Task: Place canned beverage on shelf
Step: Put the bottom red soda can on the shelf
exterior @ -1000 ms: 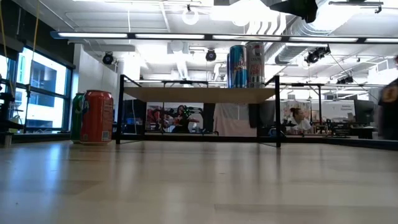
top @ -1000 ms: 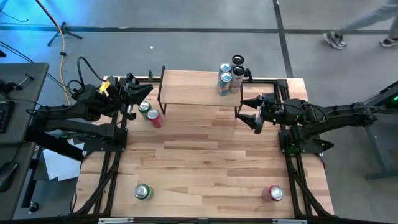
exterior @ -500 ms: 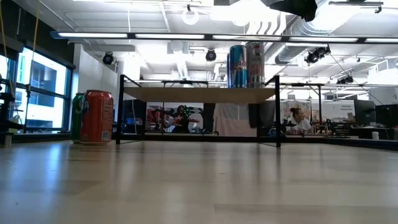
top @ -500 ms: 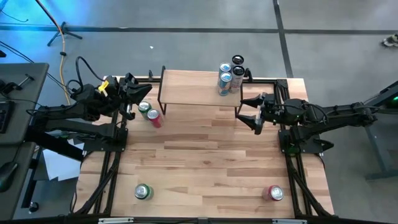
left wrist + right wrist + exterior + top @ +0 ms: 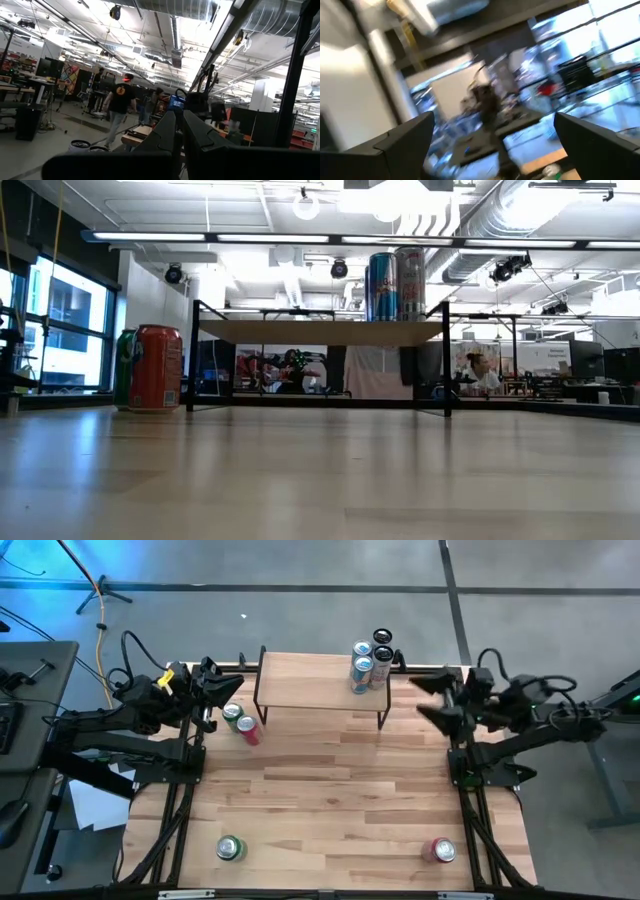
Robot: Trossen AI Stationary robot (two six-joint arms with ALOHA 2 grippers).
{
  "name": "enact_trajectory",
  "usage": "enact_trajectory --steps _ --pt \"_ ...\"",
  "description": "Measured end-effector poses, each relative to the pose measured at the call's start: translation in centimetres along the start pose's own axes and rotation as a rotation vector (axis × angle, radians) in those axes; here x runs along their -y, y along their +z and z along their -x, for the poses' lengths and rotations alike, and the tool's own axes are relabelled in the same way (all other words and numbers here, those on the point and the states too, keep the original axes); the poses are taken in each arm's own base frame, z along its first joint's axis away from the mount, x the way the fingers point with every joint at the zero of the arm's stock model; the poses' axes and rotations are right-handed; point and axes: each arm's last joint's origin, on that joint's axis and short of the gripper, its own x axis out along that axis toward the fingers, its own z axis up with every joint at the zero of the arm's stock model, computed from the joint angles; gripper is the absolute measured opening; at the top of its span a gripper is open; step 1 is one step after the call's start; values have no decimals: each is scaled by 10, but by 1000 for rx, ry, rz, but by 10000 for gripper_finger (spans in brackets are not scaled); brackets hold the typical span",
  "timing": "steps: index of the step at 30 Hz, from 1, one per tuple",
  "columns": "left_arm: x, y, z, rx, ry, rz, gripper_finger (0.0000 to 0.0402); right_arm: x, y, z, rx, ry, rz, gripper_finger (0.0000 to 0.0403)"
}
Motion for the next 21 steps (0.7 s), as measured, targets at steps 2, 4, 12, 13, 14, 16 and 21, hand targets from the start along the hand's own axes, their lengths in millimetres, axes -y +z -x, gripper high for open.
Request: enact_trajectory --steps 2,4,12,13,14,16,21 --pt "0 0 0 0 0 0 1 -2 -5 -3 -47 50 -8 397" --pt "0 0 0 0 0 0 1 -3 -10 -5 -84 73 -52 397" --pt "0 0 0 0 0 1 1 -15 -21 -22 -646 -116 -260 397" --pt "0 0 0 0 0 1 1 -18 -23 -22 -761 -168 -266 397" --pt "0 0 0 0 0 1 1 -20 -26 -21 -877 -224 -271 397" --pt "0 0 0 0 0 1 1 -23 -37 -17 -1102 -370 -293 397" --pt "0 0 0 0 0 1 1 -31 -73 -1 -1475 -715 -289 397"
